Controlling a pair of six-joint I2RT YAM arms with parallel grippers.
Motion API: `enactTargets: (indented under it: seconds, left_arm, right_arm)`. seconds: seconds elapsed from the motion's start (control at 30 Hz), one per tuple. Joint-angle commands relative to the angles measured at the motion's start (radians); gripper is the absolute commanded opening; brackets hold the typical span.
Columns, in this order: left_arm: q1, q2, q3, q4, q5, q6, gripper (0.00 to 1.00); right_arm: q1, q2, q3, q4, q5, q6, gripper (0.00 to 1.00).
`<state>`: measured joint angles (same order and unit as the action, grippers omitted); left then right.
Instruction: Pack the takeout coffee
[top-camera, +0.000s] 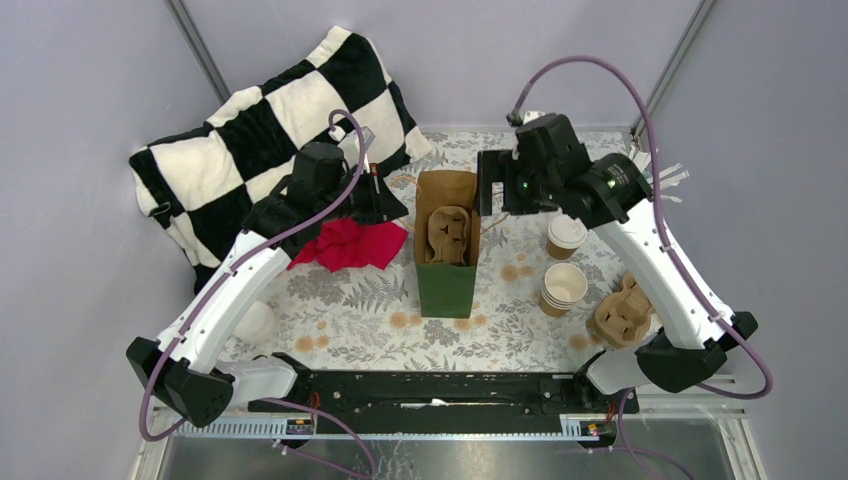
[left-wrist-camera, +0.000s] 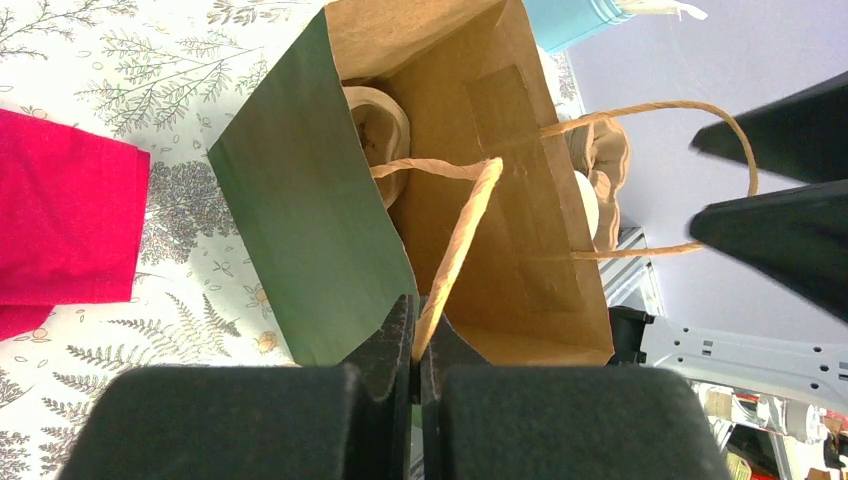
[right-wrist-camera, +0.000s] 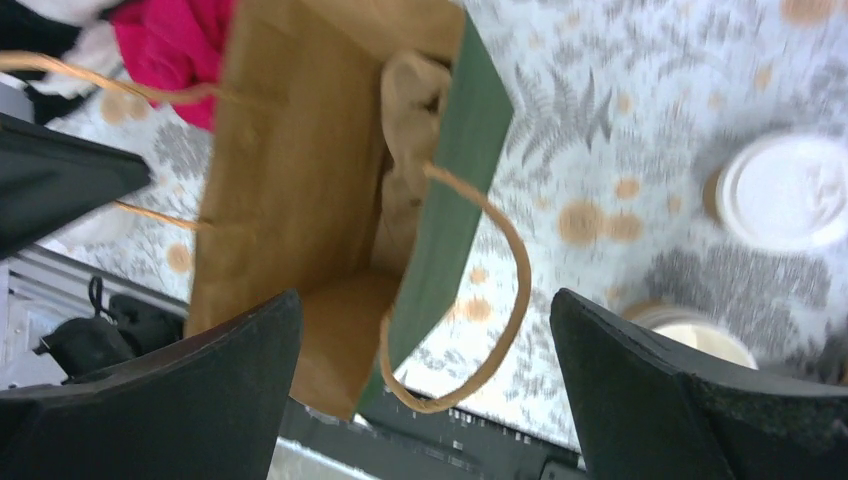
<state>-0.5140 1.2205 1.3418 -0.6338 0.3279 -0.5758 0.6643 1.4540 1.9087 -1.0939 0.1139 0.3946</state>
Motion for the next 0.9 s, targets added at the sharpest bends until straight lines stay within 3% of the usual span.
enactTargets:
  seconds: [0.0, 0.1, 0.13, 0.2, 0.3, 0.67, 0.77, 0.87]
  left_arm:
    - [0.003, 0.008, 0.037, 0.029, 0.008, 0.003, 0.0]
    - [0.003, 0.007, 0.044, 0.026, 0.007, 0.001, 0.0]
    - [0.003, 0.008, 0.05, 0.027, 0.009, 0.001, 0.0]
    - [0.003, 0.013, 0.075, 0.023, 0.013, 0.001, 0.0]
    - [0.003, 0.034, 0.16, 0.0, 0.009, -0.005, 0.0]
    - [0.005, 0.122, 0.528, -0.12, 0.0, -0.007, 0.0]
    - [0.005, 0.136, 0.578, -0.142, 0.001, -0.024, 0.0]
    - [0.005, 0.129, 0.55, -0.142, -0.007, -0.038, 0.0]
  right_arm:
    - [-0.003, -0.043, -0.118, -0.011, -0.021, 0.145, 0.95]
    - [-0.003, -0.065, -0.168, 0.125, -0.071, 0.161, 0.75]
    - [-0.003, -0.07, -0.17, 0.16, -0.084, 0.156, 0.63]
    - [-0.003, -0.072, -0.146, 0.205, -0.083, 0.151, 0.26]
    - [-0.003, -0.078, -0.093, 0.268, -0.111, 0.117, 0.0]
    - [-0.003, -0.034, 0.131, 0.265, -0.188, 0.184, 0.0]
    - [-0.002, -0.016, 0.196, 0.239, -0.195, 0.205, 0.0]
    - [-0.003, -0.036, 0.15, 0.28, -0.207, 0.232, 0.0]
